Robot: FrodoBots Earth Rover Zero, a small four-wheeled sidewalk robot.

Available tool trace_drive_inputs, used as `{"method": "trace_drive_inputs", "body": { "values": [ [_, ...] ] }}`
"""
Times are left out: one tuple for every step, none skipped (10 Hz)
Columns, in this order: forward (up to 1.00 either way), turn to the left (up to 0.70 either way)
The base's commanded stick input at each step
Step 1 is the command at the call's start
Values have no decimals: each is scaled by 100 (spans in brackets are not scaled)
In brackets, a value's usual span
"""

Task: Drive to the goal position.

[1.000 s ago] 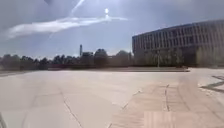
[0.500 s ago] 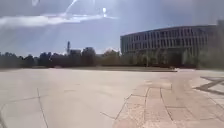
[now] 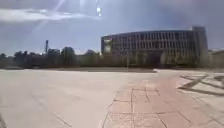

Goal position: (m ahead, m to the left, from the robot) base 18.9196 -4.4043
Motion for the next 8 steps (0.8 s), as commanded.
{"method": "trace_drive_inputs", "body": {
  "values": [
    [70, -34],
    [70, -34],
    [70, -34],
    [70, -34],
    [70, -34],
    [70, -34],
    [70, -34],
    [70, -34]
  ]
}}
